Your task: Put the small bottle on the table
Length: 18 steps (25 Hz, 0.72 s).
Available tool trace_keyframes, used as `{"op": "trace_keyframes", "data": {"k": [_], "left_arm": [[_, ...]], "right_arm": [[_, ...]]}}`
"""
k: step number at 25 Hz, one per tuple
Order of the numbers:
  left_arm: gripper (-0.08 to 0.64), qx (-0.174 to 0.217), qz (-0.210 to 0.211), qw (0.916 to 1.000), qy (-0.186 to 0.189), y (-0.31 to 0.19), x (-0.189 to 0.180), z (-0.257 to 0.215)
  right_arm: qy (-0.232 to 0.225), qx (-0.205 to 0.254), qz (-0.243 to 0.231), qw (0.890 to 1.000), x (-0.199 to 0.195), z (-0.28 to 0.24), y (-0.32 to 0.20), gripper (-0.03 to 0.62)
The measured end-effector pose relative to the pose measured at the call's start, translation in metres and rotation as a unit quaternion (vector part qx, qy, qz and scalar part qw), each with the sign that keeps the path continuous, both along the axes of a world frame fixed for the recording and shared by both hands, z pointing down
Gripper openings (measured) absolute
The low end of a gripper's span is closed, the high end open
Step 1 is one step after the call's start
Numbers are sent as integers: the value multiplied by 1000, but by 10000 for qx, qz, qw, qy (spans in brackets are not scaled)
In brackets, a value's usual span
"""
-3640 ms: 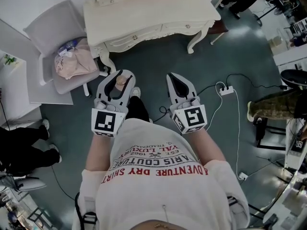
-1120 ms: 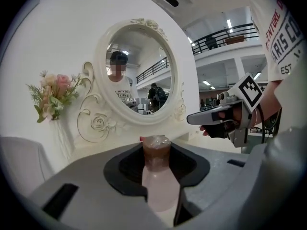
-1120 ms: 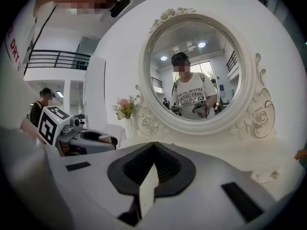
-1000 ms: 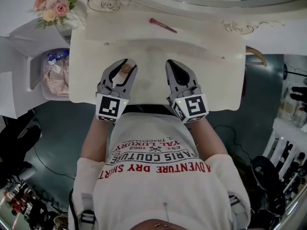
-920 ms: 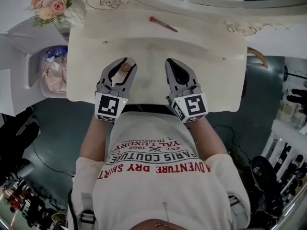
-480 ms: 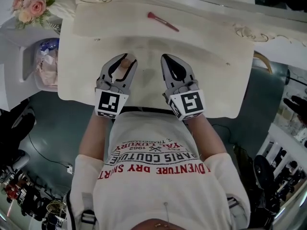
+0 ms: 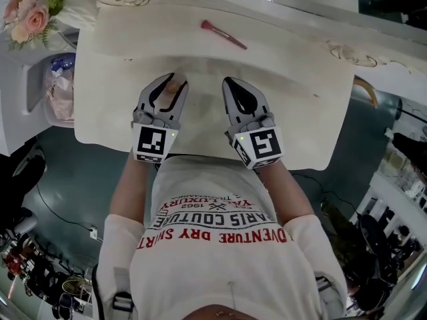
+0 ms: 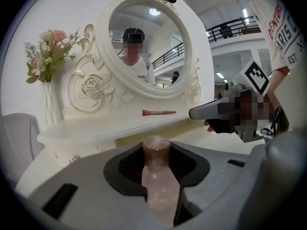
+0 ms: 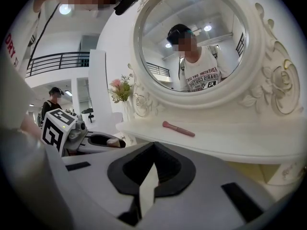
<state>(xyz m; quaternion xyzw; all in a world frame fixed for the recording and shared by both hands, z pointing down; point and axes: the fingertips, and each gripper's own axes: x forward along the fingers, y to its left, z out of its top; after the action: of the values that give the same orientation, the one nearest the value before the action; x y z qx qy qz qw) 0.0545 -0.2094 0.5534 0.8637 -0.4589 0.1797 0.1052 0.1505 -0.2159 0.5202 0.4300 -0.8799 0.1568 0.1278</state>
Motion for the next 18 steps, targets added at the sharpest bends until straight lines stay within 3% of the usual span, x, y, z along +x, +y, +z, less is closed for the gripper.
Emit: {"op": "trace_keyframes", "data": {"k": [9,16,18], "left_arm": [[138,97,29,9999,131,-2,2,3],[141,-74,112,9999,82,-4,3,5],[228,-210,69,9995,203,-5,1,3]], "right_arm": [[11,-78,-4,10000,2,8,-1,-2],[-17,-70,125,9999,1,1,2,-2],[-77,-83,192,9998,-1,-5,3,-2]]}}
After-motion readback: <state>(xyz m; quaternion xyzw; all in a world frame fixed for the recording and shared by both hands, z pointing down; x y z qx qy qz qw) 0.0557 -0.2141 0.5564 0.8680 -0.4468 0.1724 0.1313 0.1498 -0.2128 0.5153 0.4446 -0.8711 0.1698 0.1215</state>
